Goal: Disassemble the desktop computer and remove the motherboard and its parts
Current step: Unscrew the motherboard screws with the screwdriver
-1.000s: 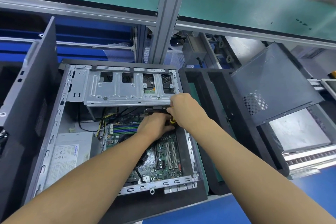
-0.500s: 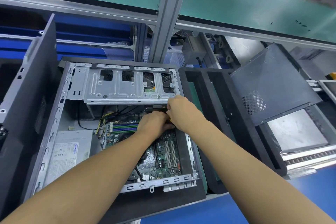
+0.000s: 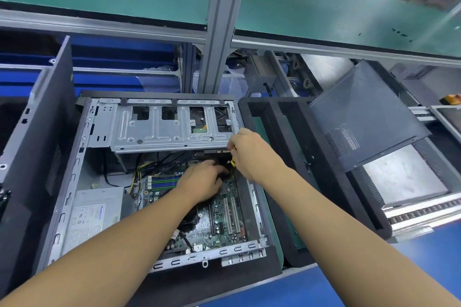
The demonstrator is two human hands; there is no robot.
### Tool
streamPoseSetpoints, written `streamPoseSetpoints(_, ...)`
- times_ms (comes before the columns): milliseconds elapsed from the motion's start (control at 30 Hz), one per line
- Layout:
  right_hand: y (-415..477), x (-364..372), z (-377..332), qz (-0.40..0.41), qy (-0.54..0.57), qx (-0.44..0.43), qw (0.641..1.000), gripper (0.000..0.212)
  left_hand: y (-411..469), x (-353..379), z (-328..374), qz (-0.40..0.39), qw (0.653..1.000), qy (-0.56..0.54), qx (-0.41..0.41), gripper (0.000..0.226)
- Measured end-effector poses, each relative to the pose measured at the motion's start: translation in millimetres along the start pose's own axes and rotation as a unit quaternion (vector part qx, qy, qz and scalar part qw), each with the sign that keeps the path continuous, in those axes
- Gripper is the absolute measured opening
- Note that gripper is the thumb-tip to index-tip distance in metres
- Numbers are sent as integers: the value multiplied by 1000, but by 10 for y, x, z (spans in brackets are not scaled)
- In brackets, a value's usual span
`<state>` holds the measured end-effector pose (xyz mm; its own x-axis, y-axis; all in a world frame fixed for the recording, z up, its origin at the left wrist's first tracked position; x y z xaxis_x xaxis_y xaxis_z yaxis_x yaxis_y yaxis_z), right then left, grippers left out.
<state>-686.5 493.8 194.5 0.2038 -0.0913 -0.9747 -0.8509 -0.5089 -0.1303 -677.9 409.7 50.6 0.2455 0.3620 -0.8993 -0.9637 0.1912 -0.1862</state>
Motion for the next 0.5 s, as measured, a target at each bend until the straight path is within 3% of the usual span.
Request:
streamPoseSetpoints(167,-17,112,-10,-15,6,-7,1000,24,15,66,51,-5,999,35,13,36)
streamPoseSetpoints(500,17,178,31,-20,-2,-17,1000,23,210,60,20,-18,996,-75,-49,17)
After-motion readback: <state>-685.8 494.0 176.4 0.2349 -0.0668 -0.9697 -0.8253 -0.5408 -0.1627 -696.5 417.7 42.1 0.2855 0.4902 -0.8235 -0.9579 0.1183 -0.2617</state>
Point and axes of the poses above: each hand's wrist, its own y-axis towards the middle knuckle, its own x-axis out of the palm, z = x × y, the point moved 7 cm from there along y, towards the middle knuckle, and after that the axes turned 9 degrees about -x, right-handed, at the moved point
